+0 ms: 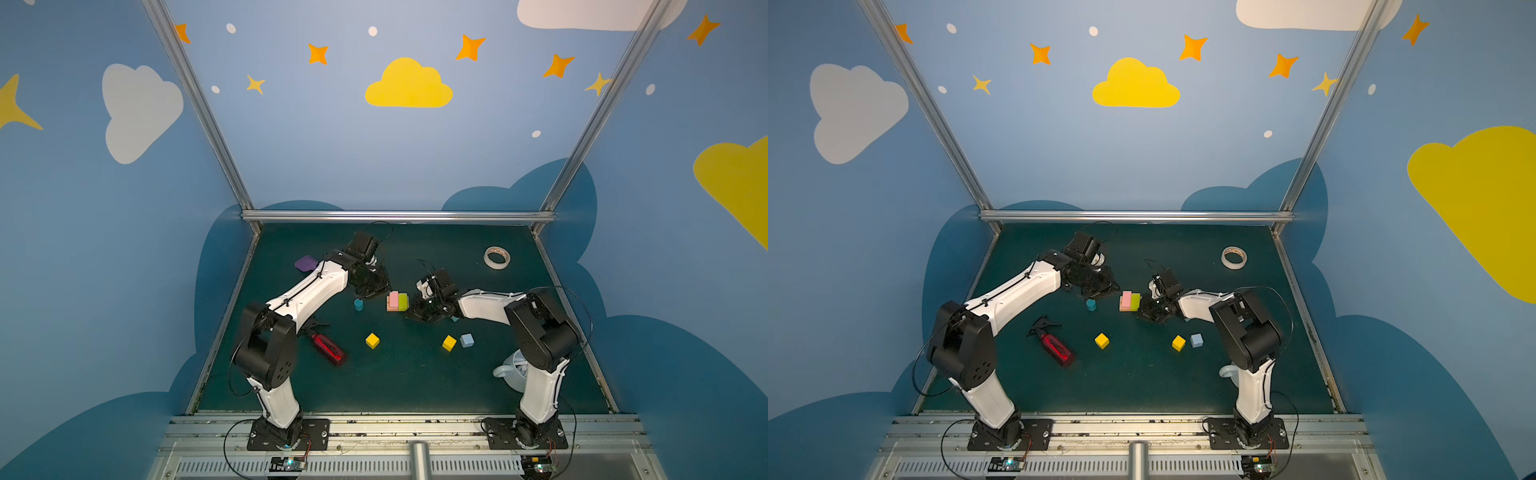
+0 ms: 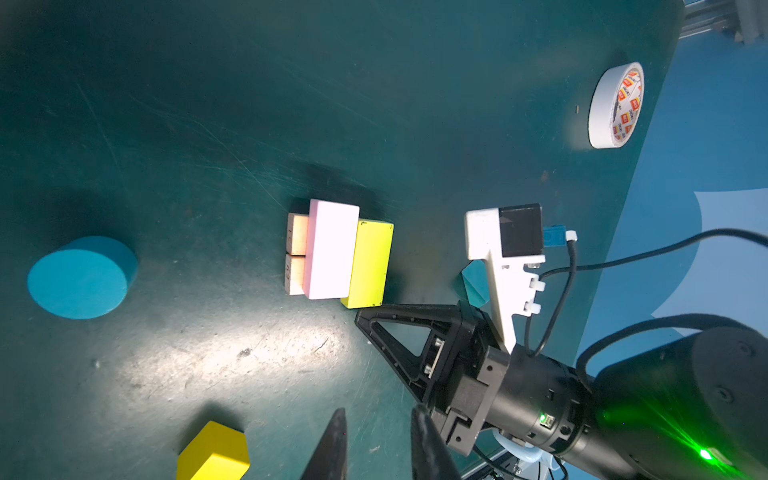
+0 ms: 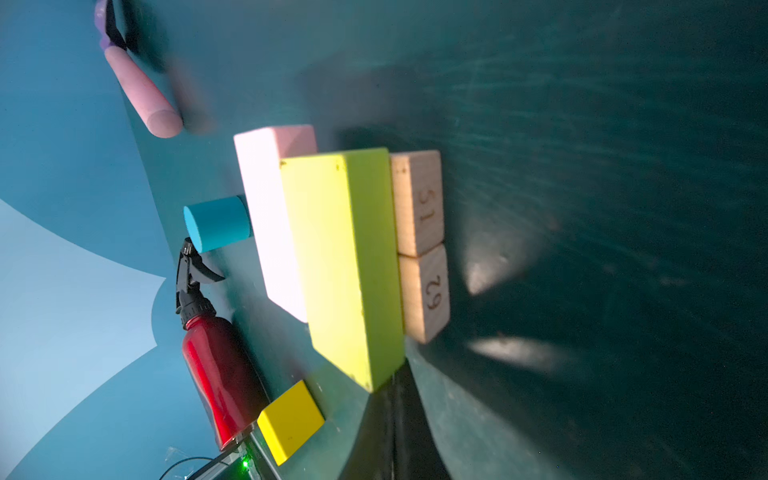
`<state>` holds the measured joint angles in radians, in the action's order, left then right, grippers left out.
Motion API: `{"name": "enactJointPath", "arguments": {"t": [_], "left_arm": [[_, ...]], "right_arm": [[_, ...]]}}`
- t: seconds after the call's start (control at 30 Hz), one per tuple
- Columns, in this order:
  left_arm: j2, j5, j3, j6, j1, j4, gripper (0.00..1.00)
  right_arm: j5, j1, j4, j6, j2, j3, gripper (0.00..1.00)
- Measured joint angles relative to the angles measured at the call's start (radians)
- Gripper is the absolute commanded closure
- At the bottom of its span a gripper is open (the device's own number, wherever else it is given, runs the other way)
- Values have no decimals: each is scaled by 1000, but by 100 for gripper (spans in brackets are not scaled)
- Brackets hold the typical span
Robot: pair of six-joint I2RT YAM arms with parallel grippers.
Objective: Build the wood block tower
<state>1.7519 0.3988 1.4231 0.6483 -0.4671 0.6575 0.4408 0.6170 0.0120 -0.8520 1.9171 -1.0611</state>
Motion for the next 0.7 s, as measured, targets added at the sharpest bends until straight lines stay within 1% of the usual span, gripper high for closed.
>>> {"name": "enactJointPath", "arguments": {"t": [0.7], "left_arm": [[0,1,-10,4,-14,-15,72]], "right_arm": [[-8,0,2,-4,6,-15,100]]}}
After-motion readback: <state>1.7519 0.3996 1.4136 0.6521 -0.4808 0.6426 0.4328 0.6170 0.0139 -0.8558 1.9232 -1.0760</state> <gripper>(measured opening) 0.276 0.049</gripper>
